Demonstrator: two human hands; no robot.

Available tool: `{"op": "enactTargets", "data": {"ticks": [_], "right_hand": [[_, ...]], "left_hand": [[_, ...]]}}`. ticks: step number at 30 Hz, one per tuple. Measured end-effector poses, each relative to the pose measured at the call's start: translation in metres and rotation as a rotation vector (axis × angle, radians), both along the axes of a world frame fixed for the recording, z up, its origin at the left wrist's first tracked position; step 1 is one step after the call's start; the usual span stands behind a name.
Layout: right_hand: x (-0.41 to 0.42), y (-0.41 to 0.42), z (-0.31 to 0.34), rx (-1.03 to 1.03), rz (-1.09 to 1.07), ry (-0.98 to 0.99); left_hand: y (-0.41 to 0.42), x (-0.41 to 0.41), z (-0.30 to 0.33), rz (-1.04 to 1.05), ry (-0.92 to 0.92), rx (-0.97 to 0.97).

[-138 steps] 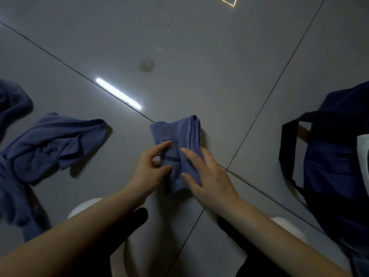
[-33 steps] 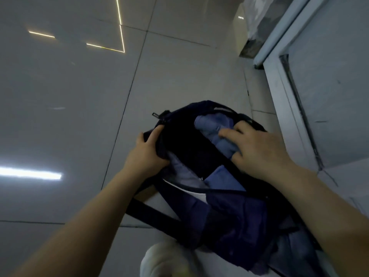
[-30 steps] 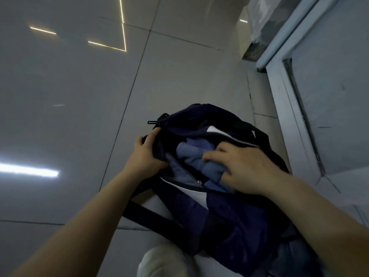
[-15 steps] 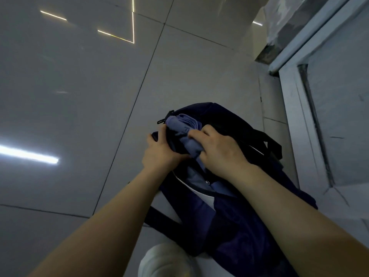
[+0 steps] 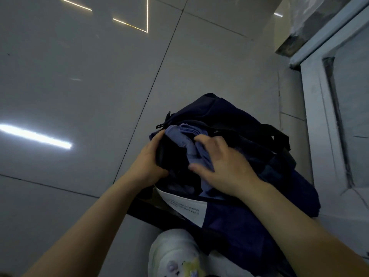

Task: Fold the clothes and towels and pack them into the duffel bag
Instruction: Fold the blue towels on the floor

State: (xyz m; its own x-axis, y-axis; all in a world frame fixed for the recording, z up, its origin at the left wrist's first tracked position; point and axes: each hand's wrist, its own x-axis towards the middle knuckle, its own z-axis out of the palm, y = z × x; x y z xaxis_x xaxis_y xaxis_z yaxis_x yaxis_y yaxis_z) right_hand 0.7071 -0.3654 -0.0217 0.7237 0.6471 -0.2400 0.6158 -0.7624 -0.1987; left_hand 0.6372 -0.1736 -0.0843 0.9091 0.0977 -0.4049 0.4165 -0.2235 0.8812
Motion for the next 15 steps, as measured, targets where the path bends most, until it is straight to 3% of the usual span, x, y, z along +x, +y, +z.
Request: {"op": "enactTargets", "data": {"ticks": [1,3,6,8,15], "right_hand": [[0.002,-0.004,-0.001,0.071,-0.048,0.011],[0.004,-0.008,-0.007,0.025,-0.054,0.015],[0.001,-0.005,-0.011,-0.031,-0.015,0.100],[0.003,-0.001,-0.006,0.058,-0.027,0.126],[-0.005,0.003,-0.006,-0.019,0.111,0.188]], "left_hand": [[0.001,-0.001,0.001,-0.013,-0.006,-0.025],[0.002,-0.003,0.005,-0.039,0.004,-0.018],[0.005,-0.001,0.012,-0.105,0.057,0.176],[0.008,0.001,0.018,-0.131,0.087,0.263],[0.012,-0.006,0.032,0.002,0.050,0.253]]}}
